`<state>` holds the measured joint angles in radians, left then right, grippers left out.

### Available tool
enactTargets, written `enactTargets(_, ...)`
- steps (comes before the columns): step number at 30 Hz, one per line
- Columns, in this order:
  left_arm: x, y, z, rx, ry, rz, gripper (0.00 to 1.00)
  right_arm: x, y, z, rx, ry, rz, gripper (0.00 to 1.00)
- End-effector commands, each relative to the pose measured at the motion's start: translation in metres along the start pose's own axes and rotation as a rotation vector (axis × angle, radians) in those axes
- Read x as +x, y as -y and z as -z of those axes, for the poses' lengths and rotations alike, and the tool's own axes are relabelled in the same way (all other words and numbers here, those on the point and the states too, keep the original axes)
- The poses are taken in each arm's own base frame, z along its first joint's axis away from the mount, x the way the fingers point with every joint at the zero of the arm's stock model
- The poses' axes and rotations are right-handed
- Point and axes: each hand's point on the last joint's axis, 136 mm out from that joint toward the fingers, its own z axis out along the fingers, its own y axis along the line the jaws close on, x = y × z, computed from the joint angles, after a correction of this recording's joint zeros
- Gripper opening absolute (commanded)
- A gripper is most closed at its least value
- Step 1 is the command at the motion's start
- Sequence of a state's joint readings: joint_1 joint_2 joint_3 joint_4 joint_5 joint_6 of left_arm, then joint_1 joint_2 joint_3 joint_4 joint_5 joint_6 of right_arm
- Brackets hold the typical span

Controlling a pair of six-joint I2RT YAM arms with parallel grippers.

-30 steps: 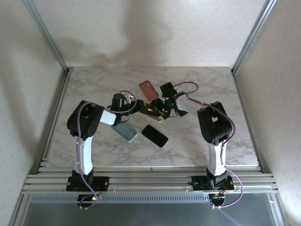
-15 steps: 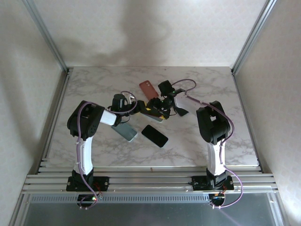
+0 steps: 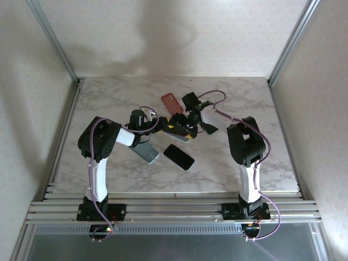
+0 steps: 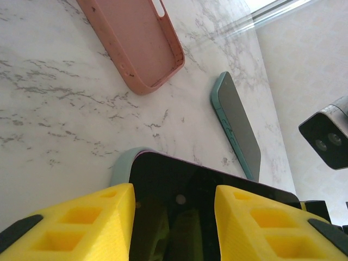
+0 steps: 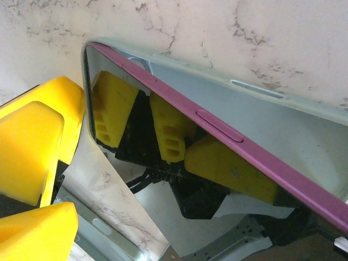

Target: Put the phone into the phone case

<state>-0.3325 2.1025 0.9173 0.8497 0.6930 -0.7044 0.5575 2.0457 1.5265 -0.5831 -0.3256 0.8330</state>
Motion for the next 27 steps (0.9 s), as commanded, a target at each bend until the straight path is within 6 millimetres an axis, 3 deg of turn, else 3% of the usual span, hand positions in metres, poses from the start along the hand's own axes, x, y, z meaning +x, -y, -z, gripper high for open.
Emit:
enactTargets(1,0.0233,0.0067,0.0003,0.022,-0.072,0.031,0.42,0.0004,-0.0032,0.0031,0.027,0.006,0.034,0.94)
enactTargets(27,0.0239,0.0067,0.0001,0.034,-0.065,0.044,0.43,0.004,0.0026,0.0074,0.056,-0.001,0.04,0.97)
